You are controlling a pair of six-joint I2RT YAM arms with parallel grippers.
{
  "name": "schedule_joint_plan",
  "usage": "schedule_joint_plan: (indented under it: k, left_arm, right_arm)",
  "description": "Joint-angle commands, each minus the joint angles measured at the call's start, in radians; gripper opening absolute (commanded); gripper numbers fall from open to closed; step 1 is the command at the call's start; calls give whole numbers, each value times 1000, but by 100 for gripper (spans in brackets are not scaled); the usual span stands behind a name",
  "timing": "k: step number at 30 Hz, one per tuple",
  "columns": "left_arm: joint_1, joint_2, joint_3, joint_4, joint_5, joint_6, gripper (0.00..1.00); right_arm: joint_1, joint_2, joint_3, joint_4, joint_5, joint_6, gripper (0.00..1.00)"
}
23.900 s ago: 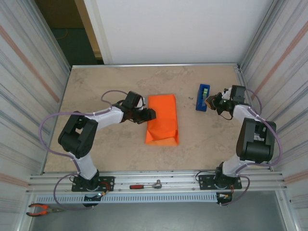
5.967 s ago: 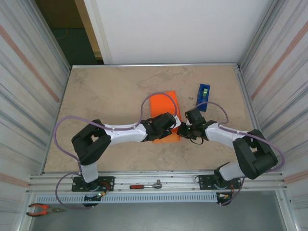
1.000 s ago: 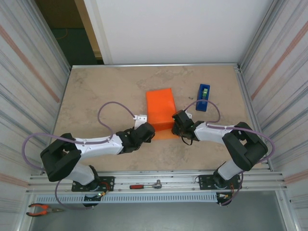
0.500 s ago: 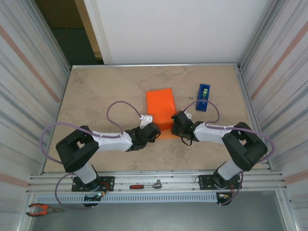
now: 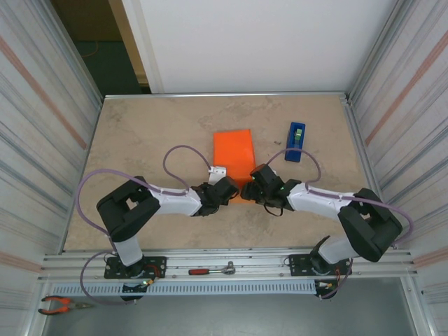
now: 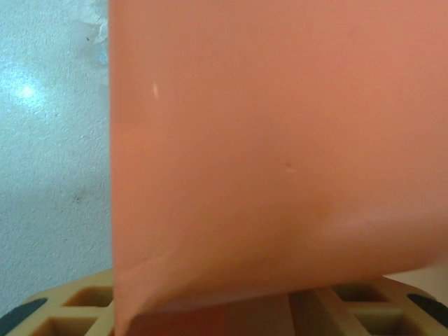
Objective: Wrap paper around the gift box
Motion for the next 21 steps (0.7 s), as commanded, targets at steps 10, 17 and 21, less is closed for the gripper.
schedule_joint_plan:
  k: [10,17,21]
  left_arm:
    - [7,30,29,-10,-46,27,49]
    - [6,38,27,-3,-40,27,49]
    - [5,40,25,-1,-38,27,49]
  right_arm:
    - [-74,59,51,-35,-62,-69,52]
    - [-40,104,46,-4,-52,-43,27]
    - [-30,113,47,-2,-46,-39,29]
